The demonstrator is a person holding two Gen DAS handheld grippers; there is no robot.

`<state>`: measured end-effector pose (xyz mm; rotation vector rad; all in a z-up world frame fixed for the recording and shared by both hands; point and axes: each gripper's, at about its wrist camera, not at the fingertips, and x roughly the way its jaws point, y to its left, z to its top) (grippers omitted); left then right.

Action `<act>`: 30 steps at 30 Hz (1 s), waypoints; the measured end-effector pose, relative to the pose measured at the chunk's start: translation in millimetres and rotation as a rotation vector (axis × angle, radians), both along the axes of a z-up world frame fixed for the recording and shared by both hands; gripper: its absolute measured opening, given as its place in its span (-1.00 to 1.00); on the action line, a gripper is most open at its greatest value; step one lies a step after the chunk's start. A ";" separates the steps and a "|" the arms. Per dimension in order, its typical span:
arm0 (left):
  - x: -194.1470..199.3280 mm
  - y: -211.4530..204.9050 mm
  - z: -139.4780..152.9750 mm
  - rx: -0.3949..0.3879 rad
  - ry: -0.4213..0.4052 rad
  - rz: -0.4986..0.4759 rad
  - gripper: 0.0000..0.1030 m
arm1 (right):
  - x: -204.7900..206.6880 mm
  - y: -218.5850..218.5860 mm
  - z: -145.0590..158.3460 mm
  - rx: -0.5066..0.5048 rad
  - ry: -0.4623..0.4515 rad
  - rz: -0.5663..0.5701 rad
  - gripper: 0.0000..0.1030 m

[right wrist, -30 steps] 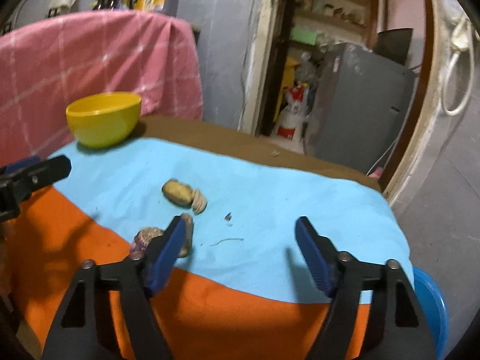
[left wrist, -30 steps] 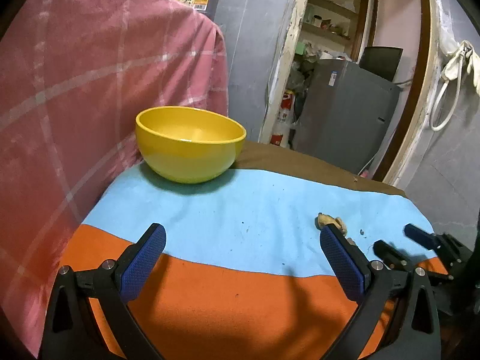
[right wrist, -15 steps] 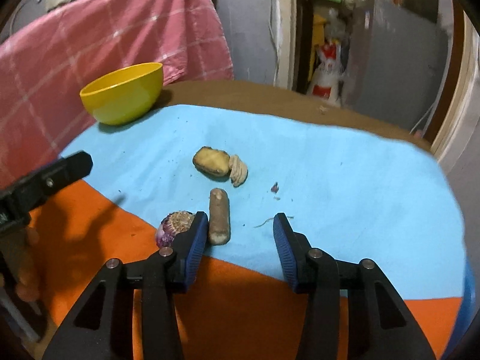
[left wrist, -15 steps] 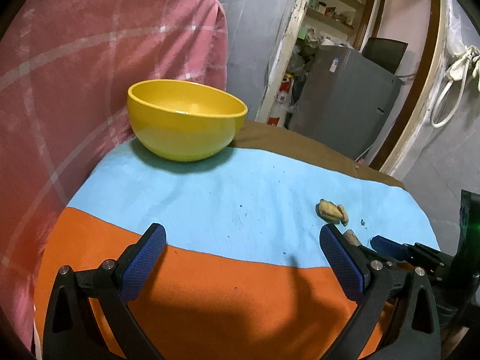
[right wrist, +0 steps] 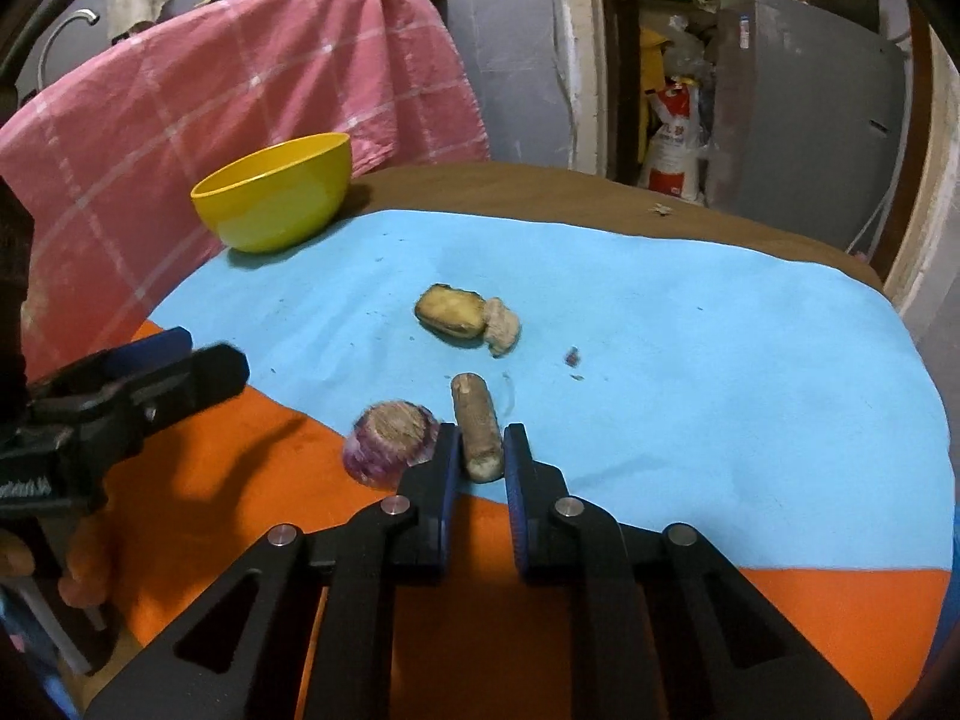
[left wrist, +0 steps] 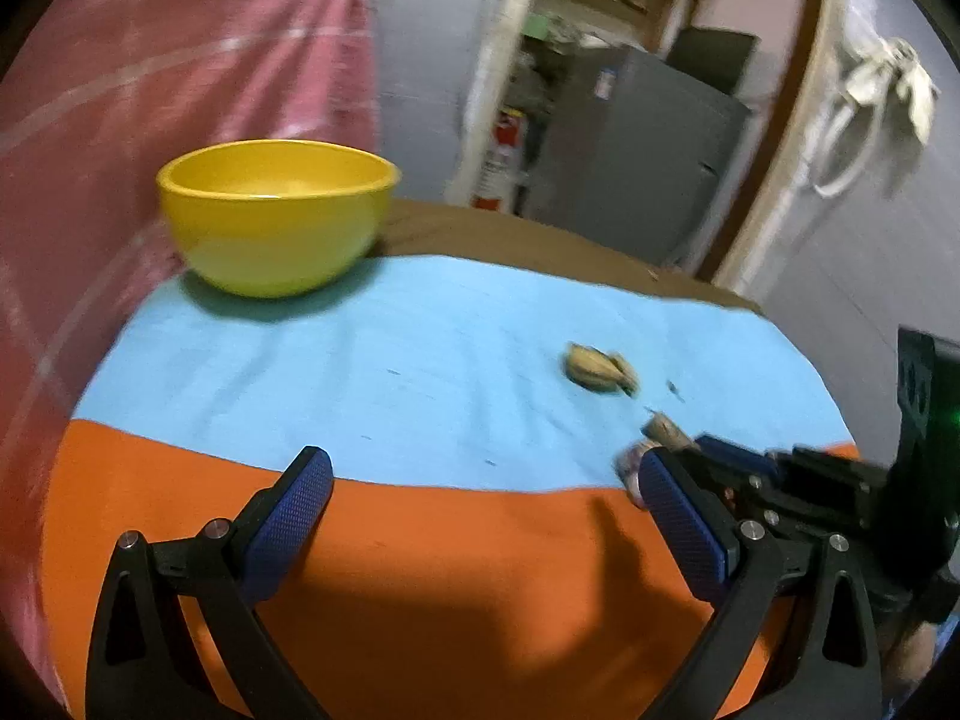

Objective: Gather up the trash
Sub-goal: 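Grasp the purple shell with the left tool while the right tool grasps the cork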

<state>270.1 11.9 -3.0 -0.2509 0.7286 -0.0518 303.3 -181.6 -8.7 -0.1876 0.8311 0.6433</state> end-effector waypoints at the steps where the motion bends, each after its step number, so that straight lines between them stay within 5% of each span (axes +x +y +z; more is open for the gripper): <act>1: 1.0 -3.9 -0.4 0.005 0.005 -0.027 0.94 | -2.0 -3.4 0.7 -0.009 -0.012 -0.011 -0.76; 13: 29.6 -54.4 -8.6 0.118 0.079 -0.252 0.44 | -4.5 -46.3 6.6 -0.019 -0.048 -0.118 -0.76; 19: 47.0 -72.3 -14.6 0.185 0.086 -0.308 -0.03 | -2.4 -51.7 4.6 -0.006 -0.034 -0.122 -0.76; 26: 48.3 -72.2 -18.2 0.179 0.076 -0.346 -0.47 | -1.5 -49.8 3.4 -0.008 -0.031 -0.120 -0.75; 30: 46.9 -69.6 -18.8 0.170 0.071 -0.357 -0.52 | -1.5 -49.5 2.3 -0.017 -0.039 -0.114 -0.73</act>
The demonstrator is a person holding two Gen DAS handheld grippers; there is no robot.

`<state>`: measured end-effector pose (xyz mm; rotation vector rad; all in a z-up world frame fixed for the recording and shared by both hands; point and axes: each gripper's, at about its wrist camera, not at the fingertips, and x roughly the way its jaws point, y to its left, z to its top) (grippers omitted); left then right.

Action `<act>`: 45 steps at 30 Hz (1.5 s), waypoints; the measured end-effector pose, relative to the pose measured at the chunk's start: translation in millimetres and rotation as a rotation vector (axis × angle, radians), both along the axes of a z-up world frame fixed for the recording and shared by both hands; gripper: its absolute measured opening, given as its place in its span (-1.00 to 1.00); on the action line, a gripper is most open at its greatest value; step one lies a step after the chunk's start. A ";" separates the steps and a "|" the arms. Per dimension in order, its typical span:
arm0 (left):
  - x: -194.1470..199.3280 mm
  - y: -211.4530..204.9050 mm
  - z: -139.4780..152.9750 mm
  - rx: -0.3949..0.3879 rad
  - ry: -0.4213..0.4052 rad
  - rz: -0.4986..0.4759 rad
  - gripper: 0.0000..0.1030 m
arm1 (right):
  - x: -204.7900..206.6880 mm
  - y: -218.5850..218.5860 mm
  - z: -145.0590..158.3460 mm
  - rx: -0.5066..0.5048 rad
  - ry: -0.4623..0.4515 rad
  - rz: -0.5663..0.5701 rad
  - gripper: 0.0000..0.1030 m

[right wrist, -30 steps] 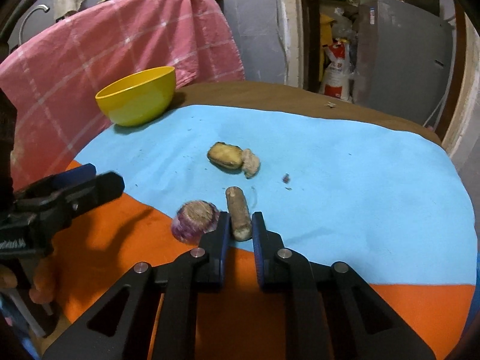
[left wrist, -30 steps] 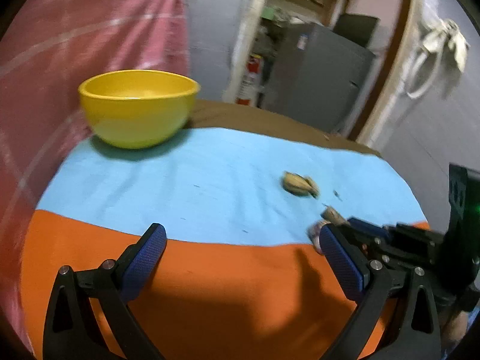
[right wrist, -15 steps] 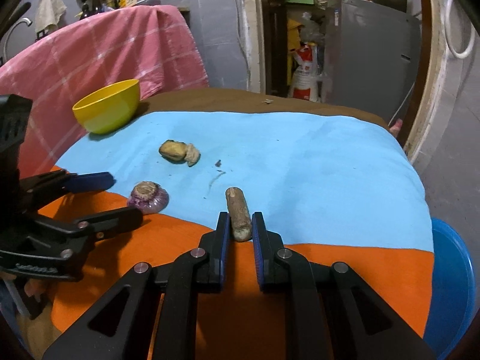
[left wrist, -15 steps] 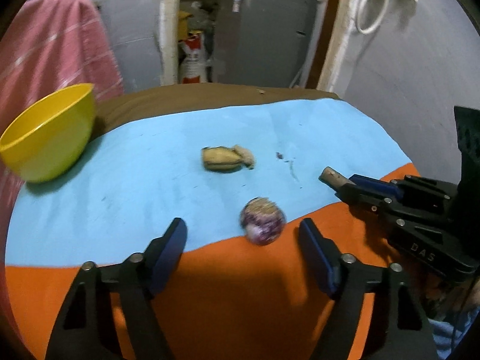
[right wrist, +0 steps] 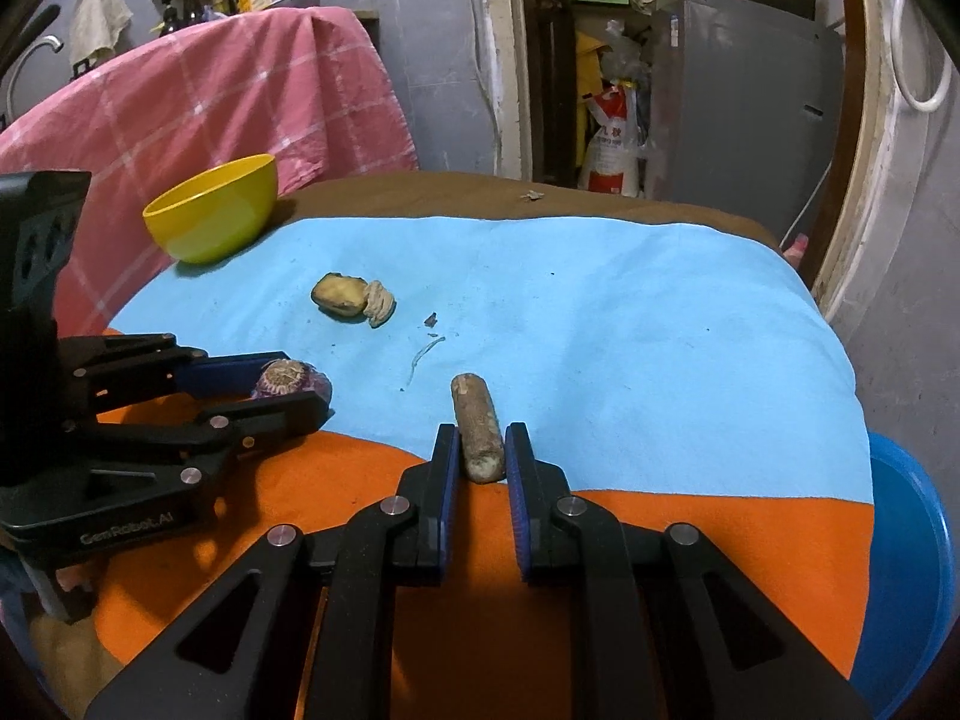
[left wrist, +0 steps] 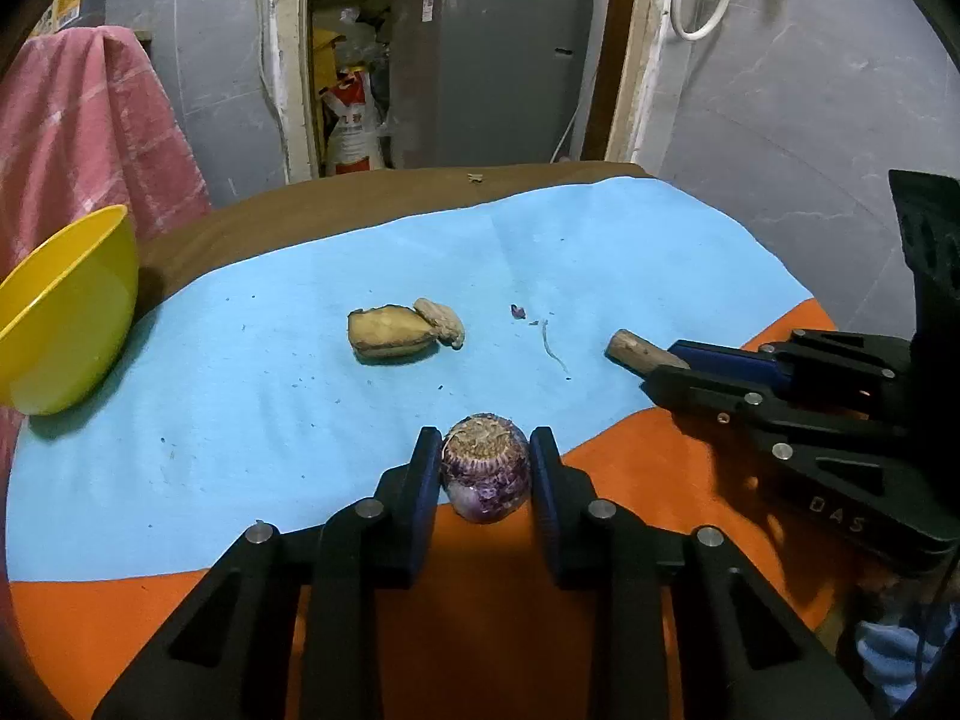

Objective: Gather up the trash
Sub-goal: 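Grasp the purple shell with the left tool while the right tool grasps the cork, then lift the shell and cork and carry them toward the blue bucket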

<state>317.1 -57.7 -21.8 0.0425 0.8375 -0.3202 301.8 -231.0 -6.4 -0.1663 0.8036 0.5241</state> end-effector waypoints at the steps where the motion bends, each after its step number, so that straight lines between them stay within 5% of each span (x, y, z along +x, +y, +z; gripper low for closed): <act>1: 0.2 1.6 -0.6 -0.009 0.001 -0.001 -0.52 | -0.2 0.4 -0.3 -0.002 -0.004 0.002 -0.72; 12: -2.3 1.1 2.8 -0.021 0.006 -0.004 -0.52 | -2.2 9.2 -3.8 -0.016 -0.021 -0.008 -0.60; 21: -2.4 3.4 2.7 -0.033 0.001 -0.004 -0.55 | -4.7 6.5 -4.9 0.024 -0.037 -0.069 -0.75; 29: -18.1 18.8 21.0 -0.173 -0.105 0.088 -0.55 | -12.0 -3.1 4.9 0.121 -0.102 -0.118 -0.76; 37: -42.0 17.8 52.7 -0.268 -0.304 0.201 -0.55 | -42.4 -20.4 44.3 0.240 -0.374 -0.169 -0.76; 45: -62.4 -1.8 84.8 -0.299 -0.499 0.186 -0.55 | -68.7 -39.5 67.3 0.257 -0.587 -0.221 -0.76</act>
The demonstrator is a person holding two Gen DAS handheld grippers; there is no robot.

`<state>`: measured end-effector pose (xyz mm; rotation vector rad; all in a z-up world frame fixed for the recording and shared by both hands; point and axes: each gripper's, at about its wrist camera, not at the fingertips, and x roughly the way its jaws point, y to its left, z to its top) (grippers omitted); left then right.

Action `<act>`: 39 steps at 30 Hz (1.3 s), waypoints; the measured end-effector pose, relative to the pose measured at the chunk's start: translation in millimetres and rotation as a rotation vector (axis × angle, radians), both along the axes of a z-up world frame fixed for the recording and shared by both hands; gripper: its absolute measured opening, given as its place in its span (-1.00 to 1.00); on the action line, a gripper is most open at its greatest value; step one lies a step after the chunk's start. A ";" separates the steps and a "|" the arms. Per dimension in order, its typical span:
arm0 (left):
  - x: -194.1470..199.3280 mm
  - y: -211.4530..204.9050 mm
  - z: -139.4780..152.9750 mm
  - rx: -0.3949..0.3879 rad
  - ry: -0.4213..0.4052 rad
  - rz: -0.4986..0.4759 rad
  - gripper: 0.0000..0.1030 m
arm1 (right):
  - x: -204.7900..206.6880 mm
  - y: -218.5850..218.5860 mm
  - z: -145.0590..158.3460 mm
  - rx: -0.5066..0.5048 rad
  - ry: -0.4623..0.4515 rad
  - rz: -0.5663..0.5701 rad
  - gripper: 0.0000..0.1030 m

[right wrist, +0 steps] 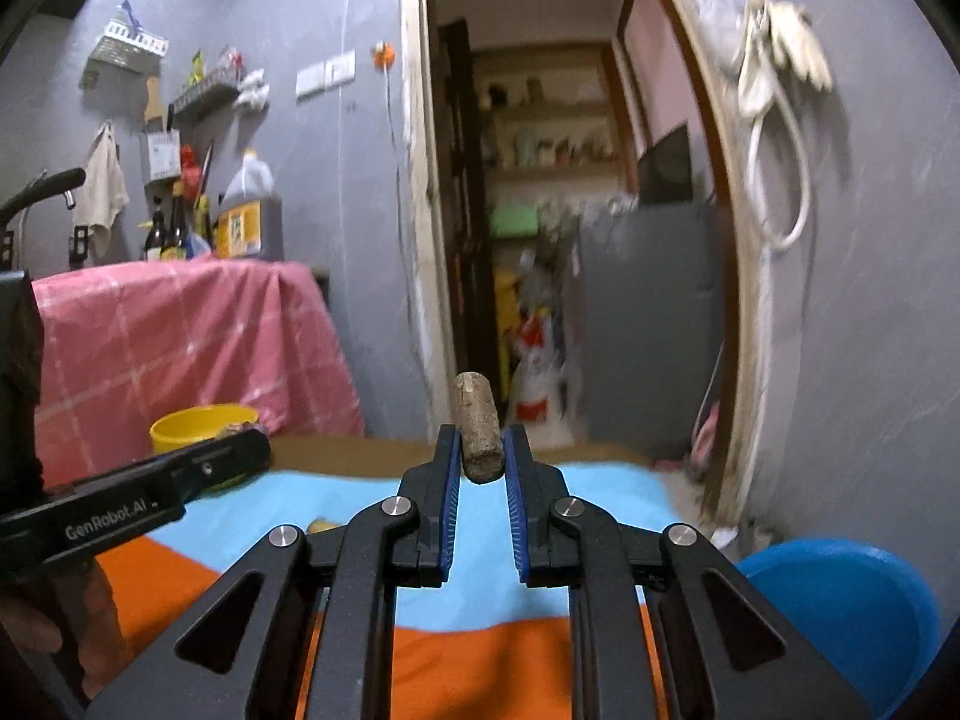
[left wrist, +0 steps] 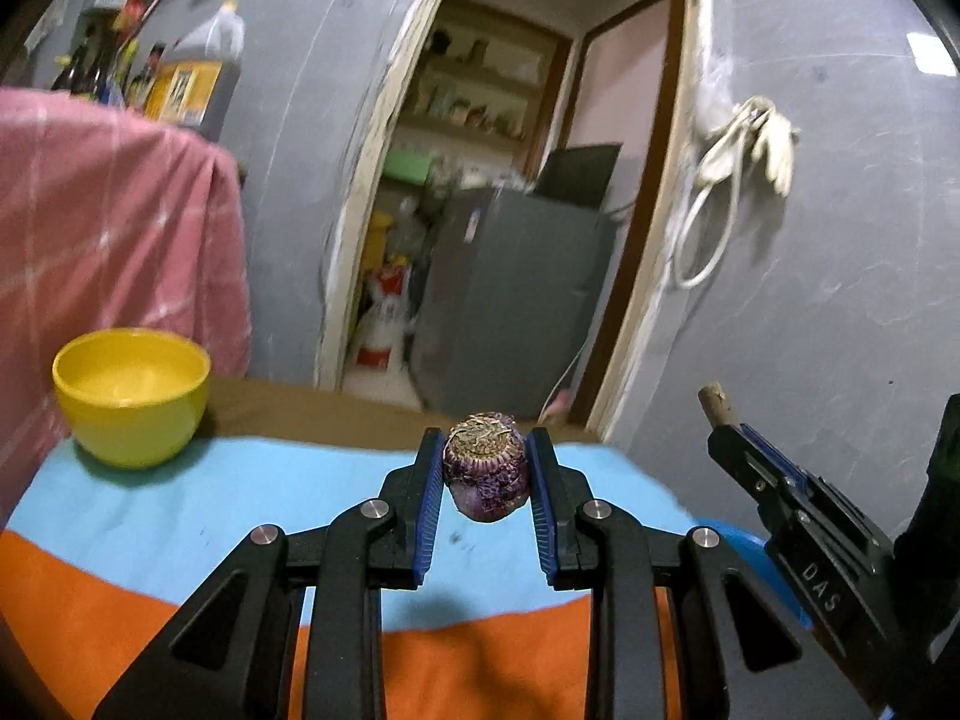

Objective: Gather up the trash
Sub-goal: 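Lift the shell and cork and carry them toward the blue bucket, then open both tools over the blue bucket to drop shell and cork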

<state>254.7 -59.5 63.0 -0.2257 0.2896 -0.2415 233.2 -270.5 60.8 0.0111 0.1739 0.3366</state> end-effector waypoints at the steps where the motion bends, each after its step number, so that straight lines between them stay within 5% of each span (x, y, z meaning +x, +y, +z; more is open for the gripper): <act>1: -2.7 -5.0 3.6 0.003 -0.026 -0.007 -0.55 | -5.7 -2.1 3.3 -0.009 -0.038 -0.016 -0.76; 9: -13.1 -35.4 20.7 0.012 -0.142 -0.071 -0.55 | -35.1 -23.6 18.5 -0.019 -0.214 -0.113 -0.76; 18: -7.2 -80.6 21.8 0.021 -0.146 -0.160 -0.55 | -45.9 -72.1 20.8 0.018 -0.216 -0.238 -0.76; 26: 11.4 -141.8 11.3 0.043 -0.069 -0.312 -0.55 | -33.2 -132.5 10.6 0.118 -0.069 -0.384 -0.75; 39: 67.4 -228.6 -13.4 0.035 0.227 -0.496 -0.51 | -15.9 -207.9 -22.3 0.290 0.183 -0.546 -0.70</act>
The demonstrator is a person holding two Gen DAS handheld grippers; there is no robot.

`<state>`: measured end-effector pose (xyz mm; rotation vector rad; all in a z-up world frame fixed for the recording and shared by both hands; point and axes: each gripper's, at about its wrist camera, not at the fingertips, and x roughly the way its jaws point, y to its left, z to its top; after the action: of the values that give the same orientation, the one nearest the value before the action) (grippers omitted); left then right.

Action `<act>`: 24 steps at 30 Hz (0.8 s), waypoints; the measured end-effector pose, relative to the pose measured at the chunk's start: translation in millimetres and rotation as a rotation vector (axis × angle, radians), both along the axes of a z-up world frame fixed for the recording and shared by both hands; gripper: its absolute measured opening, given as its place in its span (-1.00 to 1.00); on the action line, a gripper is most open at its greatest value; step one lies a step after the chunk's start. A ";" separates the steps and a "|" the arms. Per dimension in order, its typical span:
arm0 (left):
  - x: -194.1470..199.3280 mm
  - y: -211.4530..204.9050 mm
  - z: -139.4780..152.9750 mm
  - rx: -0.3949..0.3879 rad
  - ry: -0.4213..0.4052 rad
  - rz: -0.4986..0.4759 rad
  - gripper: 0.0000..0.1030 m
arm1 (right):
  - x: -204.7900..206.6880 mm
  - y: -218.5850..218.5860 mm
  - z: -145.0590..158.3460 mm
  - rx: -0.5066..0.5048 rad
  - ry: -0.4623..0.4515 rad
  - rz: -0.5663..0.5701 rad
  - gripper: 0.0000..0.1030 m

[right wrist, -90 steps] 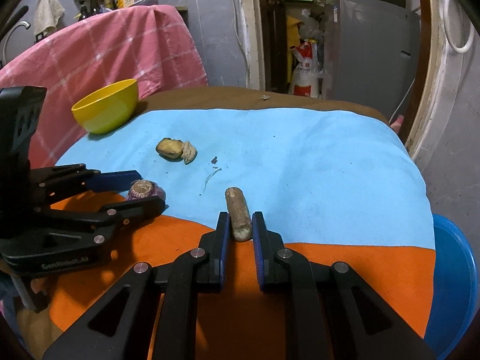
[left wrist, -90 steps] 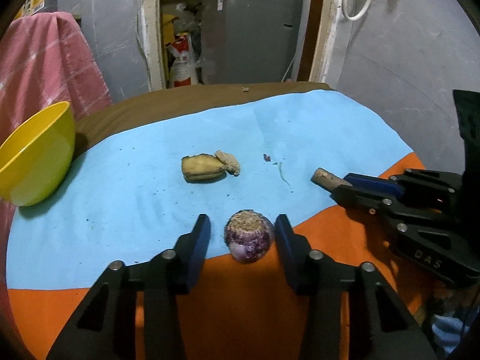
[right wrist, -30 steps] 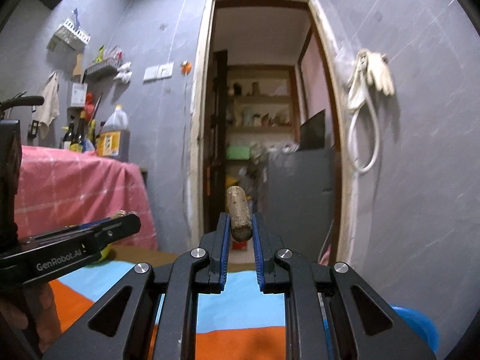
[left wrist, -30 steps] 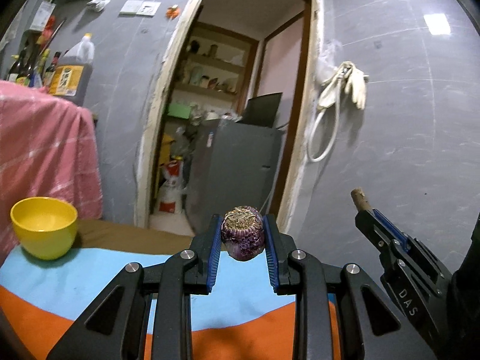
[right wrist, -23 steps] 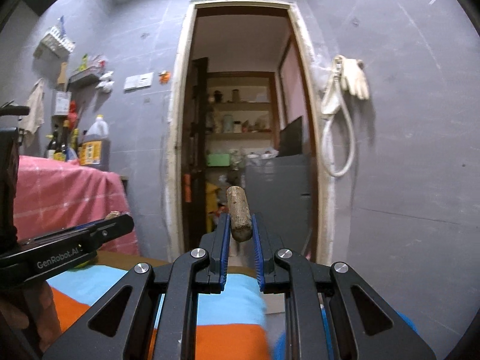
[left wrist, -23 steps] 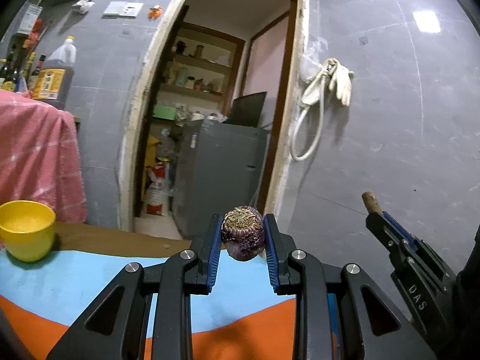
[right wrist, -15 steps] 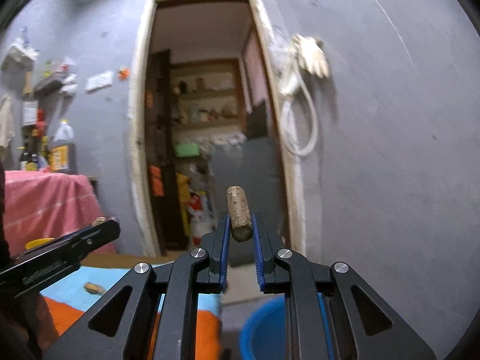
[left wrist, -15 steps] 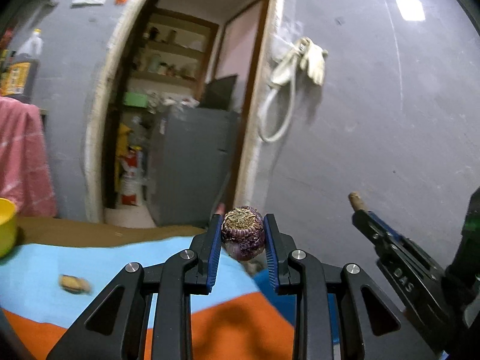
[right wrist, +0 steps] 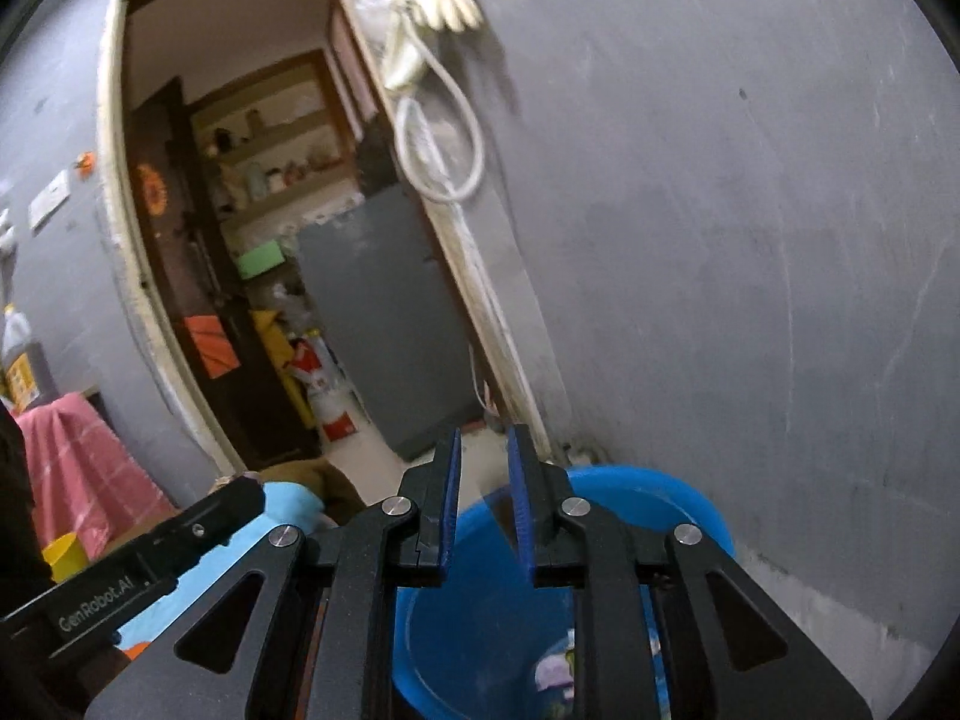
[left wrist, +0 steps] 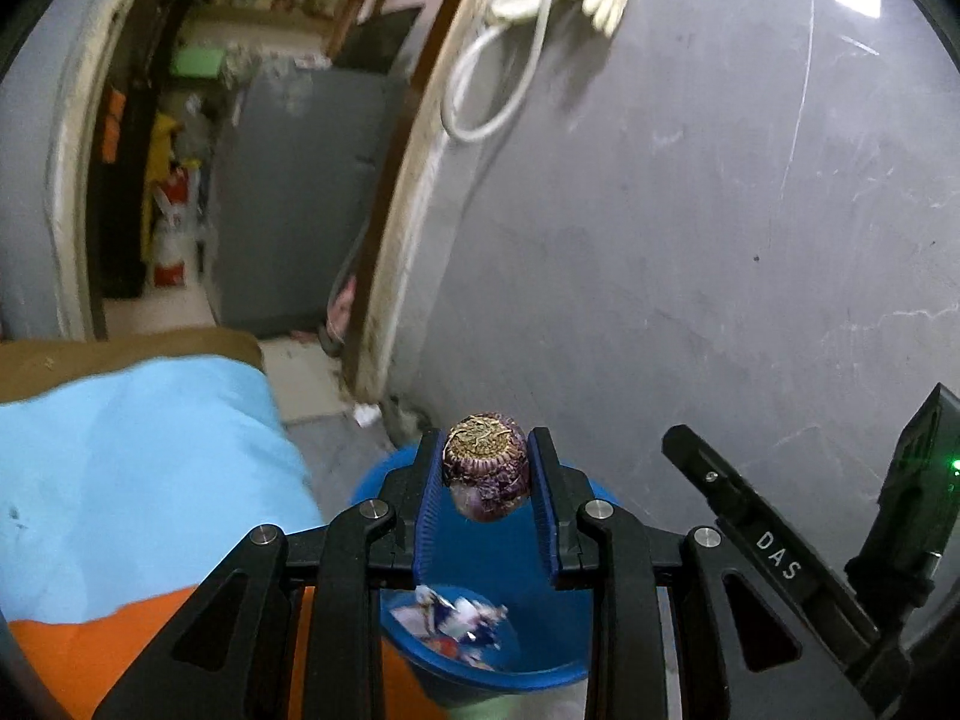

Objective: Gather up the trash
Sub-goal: 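Open both tools over the blue bucket to drop shell and cork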

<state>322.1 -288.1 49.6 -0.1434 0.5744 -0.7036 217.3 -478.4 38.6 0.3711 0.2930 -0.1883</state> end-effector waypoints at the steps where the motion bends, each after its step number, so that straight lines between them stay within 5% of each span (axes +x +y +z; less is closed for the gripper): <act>1: 4.0 -5.9 -2.9 0.016 0.026 -0.011 -0.49 | 1.6 -2.7 -2.4 0.013 0.015 -0.003 -0.70; 3: 8.6 -11.8 -8.8 0.031 0.063 -0.022 -0.16 | 2.9 -6.4 -5.6 0.035 0.034 -0.006 -0.62; 5: 10.5 -10.0 -13.3 0.023 0.075 -0.019 -0.09 | 1.8 -9.2 -7.3 0.056 0.040 -0.009 -0.46; 24: 1.0 23.9 -0.9 0.048 0.006 0.068 -0.07 | 2.1 -1.5 2.4 0.031 -0.001 0.004 -0.29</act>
<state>323.2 -264.2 48.7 -0.1203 0.5895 -0.6228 219.4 -479.9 41.0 0.4014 0.2962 -0.1797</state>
